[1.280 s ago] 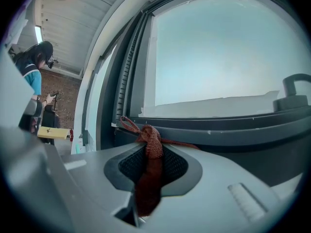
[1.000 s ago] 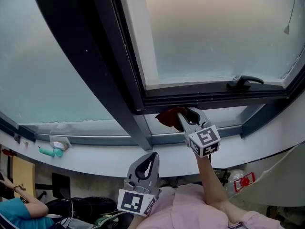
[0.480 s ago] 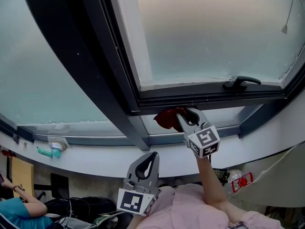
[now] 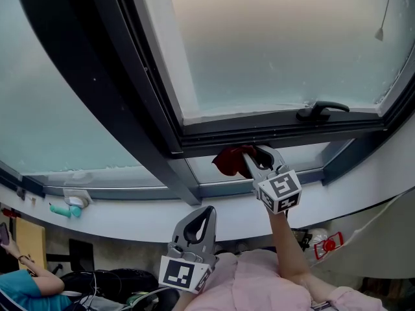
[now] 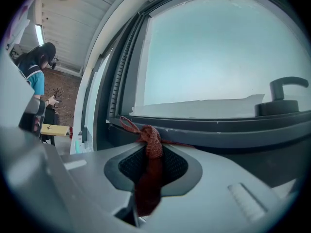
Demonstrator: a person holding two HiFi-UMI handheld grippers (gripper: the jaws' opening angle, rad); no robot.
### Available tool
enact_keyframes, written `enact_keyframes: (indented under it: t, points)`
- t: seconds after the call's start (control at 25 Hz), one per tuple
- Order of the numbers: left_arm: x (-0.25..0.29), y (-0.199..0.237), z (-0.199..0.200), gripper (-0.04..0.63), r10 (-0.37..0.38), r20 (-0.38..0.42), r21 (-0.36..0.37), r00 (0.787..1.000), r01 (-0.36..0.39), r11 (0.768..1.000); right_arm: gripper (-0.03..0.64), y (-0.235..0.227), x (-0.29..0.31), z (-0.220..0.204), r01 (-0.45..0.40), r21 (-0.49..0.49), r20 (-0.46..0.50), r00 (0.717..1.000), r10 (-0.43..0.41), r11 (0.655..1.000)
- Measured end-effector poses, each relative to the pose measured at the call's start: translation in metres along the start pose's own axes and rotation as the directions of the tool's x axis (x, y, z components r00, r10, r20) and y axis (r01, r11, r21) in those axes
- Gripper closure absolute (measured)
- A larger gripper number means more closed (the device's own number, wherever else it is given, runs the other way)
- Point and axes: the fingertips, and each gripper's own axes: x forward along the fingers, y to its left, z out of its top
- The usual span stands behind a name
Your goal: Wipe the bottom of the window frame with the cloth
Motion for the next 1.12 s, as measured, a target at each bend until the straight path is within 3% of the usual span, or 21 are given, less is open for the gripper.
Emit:
enact_keyframes:
  t: [0.56, 1.12]
  points:
    - [0.001, -0.009, 0.000, 0.598, 0.015, -0.002, 0.001, 1.000, -0.015, 1.000, 0.541, -0.020, -0.014, -0.002, 0.028, 0.015, 0.007, 1.000, -0.028, 1.000]
    - [0.007, -0.018, -0.001, 0.598, 0.031, -0.002, 0.008, 1.000, -0.031, 0.999, 0.541, -0.027, -0.019, -0.003, 0.004, 0.002, 0.011, 1.000, -0.004, 1.000]
